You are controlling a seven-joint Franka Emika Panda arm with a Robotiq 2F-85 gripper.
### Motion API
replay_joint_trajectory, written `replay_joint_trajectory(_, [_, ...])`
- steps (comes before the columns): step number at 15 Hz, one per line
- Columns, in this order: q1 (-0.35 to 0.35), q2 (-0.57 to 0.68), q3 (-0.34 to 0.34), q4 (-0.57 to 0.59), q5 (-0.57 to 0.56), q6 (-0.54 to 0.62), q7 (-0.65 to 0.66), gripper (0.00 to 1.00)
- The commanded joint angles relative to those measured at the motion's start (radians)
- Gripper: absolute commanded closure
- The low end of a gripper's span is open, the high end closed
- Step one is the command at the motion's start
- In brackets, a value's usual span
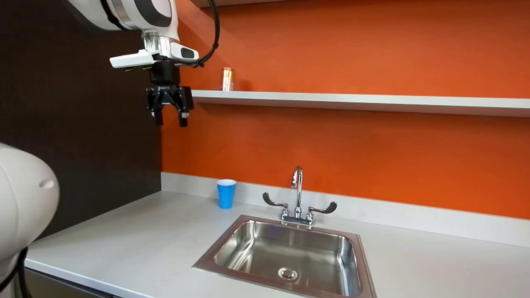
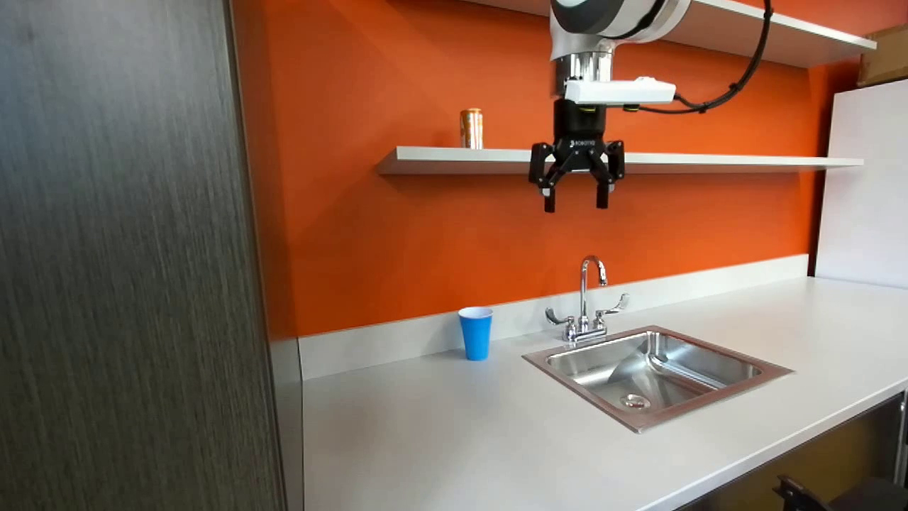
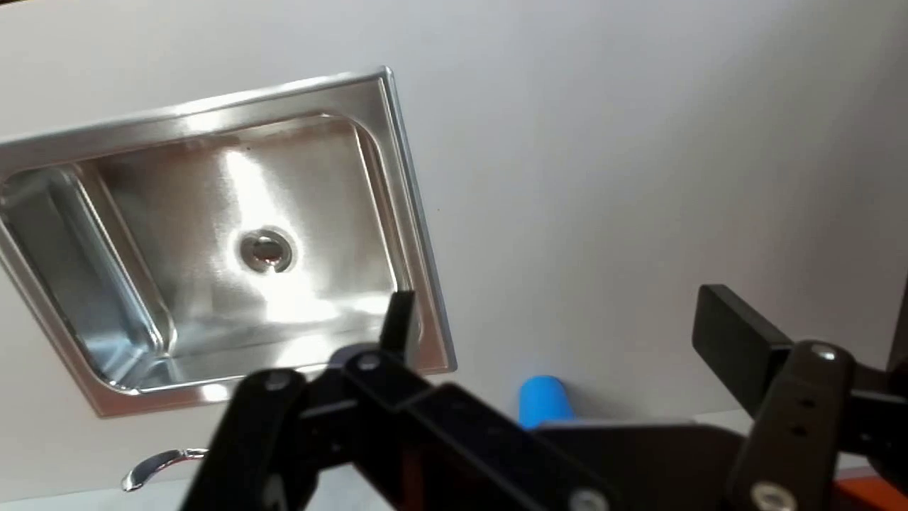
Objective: Put the can on the shelf
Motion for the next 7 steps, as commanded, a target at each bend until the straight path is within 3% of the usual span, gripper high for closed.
replay_joint_trajectory(1, [-0.023, -0.092, -0.002, -0.133, 0.032, 0.121, -0.059, 0.0])
replay_joint_trajectory(3, [-0.029, -0.104, 0.004, -0.166, 0.014, 0.129, -0.068, 0.0])
replay_joint_trajectory(4, [-0.031, -0.061, 0.015, -0.113, 0.023, 0.098, -0.041, 0.0])
replay_joint_trajectory(7, [-0.032, -0.065, 0.016, -0.124, 0.022, 0.1, -0.042, 0.0])
